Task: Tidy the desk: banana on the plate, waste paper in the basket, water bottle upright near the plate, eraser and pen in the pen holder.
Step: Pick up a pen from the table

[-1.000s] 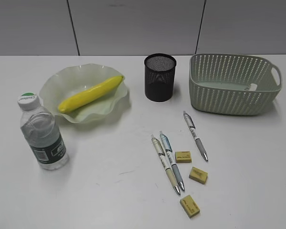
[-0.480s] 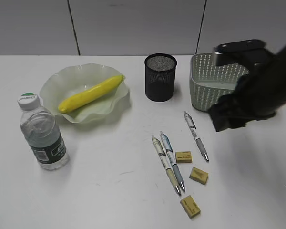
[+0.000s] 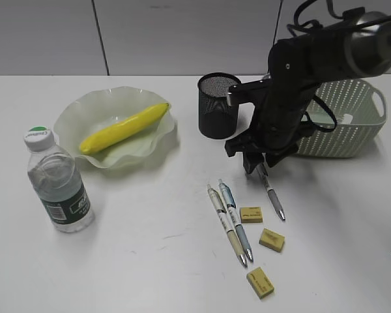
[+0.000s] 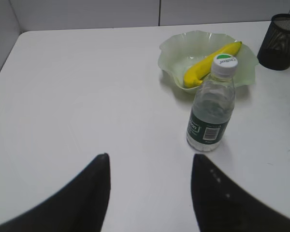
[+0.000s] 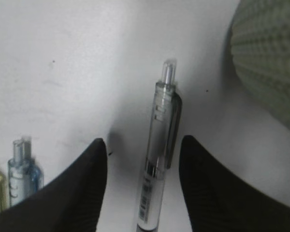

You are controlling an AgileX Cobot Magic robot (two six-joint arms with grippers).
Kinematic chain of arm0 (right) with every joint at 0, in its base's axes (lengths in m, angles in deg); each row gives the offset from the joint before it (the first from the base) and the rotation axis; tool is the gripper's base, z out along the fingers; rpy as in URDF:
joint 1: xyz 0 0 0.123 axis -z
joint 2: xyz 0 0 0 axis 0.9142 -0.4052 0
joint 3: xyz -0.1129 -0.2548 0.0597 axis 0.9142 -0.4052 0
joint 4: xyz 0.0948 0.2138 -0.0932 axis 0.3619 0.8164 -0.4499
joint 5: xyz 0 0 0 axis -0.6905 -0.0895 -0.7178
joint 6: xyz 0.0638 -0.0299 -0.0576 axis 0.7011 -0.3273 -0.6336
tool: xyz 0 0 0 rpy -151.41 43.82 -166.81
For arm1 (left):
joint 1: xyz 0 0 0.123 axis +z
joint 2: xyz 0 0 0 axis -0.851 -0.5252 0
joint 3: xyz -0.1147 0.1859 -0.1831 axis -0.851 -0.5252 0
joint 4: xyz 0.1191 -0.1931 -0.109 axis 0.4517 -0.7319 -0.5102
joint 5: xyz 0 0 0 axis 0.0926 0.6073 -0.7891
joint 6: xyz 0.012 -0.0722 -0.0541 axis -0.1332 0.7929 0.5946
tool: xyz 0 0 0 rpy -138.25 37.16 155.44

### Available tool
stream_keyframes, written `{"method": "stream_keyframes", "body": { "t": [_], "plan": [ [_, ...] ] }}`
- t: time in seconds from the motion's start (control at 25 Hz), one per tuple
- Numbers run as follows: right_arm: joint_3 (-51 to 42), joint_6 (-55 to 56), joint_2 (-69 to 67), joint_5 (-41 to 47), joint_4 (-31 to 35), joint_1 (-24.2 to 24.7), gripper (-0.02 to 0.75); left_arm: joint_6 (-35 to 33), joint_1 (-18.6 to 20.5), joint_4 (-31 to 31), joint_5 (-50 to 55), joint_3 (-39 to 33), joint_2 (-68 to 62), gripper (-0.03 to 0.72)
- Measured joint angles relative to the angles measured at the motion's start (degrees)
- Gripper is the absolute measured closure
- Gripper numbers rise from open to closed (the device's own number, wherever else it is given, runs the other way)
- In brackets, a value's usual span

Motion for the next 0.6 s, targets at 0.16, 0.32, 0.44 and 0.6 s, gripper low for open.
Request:
{"method": "stream_keyframes", "body": {
  "t": [0.16,0.32,0.44,0.6],
  "plan": [
    [0.97,1.7,-2.65,0.66,0.0,0.0,0.357,-0.06,0.0,0.0,0.0,0.0,0.0,0.29],
    [1.17,2.16,-2.77,0.89,0.2,0.0,0.578,-0.12,0.0,0.0,0.0,0.0,0.0,0.293],
    [0.86,2.18,-1.77,0.79,0.6,-0.08,0.592,-0.12,0.0,0.0,0.0,0.0,0.0,0.304],
    [-2.67,2.13,8.94,-7.67,0.11,-1.73,0.592,-0.12,0.0,0.0,0.0,0.0,0.0,0.321]
  ]
}}
